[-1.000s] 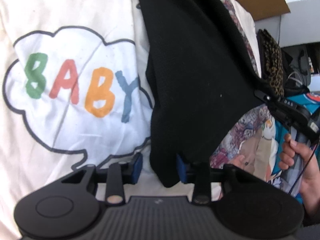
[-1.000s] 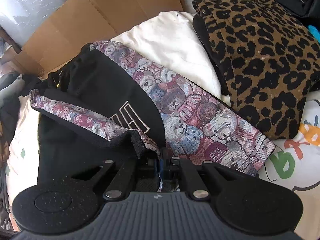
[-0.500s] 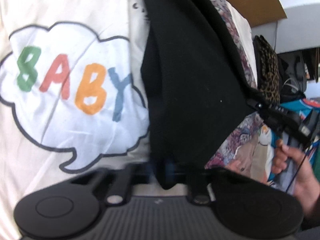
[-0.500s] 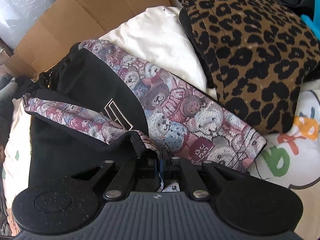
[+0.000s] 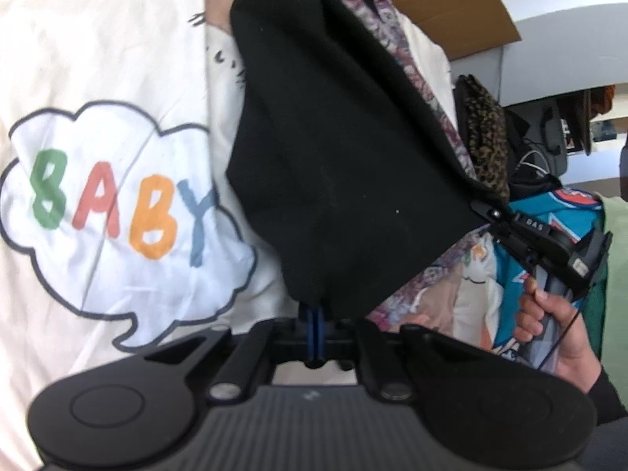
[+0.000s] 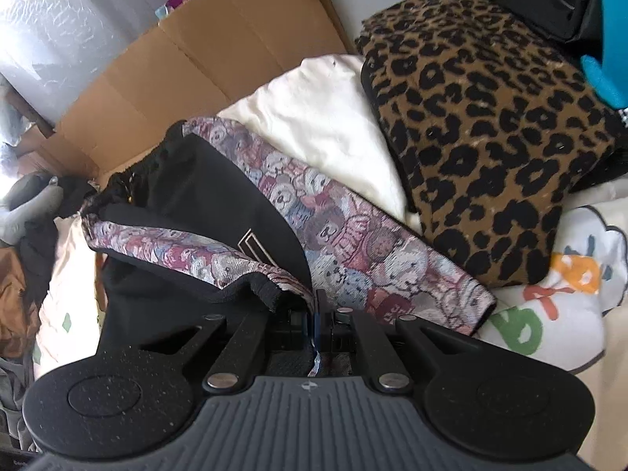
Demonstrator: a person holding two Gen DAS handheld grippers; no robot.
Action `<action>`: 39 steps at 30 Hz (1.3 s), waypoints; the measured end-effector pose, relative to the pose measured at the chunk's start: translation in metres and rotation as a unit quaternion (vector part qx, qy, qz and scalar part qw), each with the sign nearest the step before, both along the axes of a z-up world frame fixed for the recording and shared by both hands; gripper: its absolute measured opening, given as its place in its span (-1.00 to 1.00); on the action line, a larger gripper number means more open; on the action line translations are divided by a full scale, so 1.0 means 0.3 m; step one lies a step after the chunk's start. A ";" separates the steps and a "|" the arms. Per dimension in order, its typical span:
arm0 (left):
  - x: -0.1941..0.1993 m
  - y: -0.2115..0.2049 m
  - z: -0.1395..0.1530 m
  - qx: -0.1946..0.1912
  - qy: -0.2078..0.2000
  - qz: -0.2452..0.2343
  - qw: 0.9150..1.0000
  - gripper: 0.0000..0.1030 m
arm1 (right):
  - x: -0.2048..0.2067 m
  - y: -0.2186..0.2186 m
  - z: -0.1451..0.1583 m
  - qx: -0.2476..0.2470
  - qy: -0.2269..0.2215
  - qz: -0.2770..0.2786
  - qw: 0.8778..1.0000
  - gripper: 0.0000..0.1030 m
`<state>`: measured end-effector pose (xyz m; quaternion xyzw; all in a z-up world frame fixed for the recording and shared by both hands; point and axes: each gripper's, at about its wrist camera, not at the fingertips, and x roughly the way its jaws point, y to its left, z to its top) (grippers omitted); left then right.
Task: Fold clothes
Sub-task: 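Hold the folded black shorts with both grippers and lower them onto the duvet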
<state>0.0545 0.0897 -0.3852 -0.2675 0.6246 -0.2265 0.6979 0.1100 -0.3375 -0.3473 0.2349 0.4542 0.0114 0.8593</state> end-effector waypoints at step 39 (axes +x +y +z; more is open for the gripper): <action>0.023 -0.167 -0.136 -0.036 0.043 -0.044 0.997 -0.90 | 0.009 -0.077 -0.016 -0.107 -0.050 0.050 0.992 -0.86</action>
